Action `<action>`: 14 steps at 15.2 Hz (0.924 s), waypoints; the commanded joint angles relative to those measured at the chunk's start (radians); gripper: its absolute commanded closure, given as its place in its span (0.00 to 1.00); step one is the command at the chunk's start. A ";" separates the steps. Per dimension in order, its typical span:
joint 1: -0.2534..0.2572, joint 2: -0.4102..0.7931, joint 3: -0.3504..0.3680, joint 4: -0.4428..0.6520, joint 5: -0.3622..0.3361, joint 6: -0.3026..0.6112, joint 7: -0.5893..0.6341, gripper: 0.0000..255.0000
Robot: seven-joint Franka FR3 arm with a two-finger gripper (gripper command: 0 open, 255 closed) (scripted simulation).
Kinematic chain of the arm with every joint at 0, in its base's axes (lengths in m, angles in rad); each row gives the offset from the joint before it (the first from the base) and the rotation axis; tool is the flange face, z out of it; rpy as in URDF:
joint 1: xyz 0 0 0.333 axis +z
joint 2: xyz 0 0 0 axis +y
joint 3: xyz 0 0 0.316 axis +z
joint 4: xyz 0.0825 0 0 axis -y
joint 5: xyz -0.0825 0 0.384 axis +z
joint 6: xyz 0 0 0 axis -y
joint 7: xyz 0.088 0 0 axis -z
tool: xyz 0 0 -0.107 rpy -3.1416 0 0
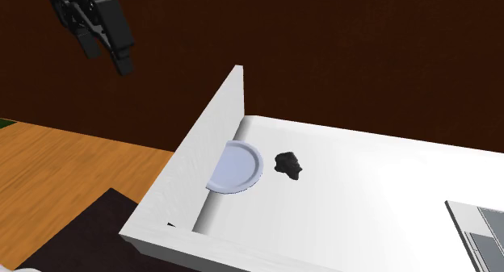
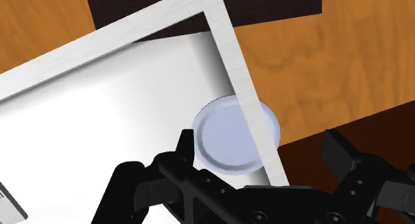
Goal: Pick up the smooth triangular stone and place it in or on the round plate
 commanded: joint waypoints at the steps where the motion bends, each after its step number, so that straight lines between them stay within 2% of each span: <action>1: 0.000 0.000 0.000 0.000 0.000 0.000 0.000 0.00; 7: -0.051 0.172 0.061 -0.023 0.019 0.190 0.157 0.00; 14: -0.113 0.413 0.114 0.011 0.008 0.387 0.343 0.00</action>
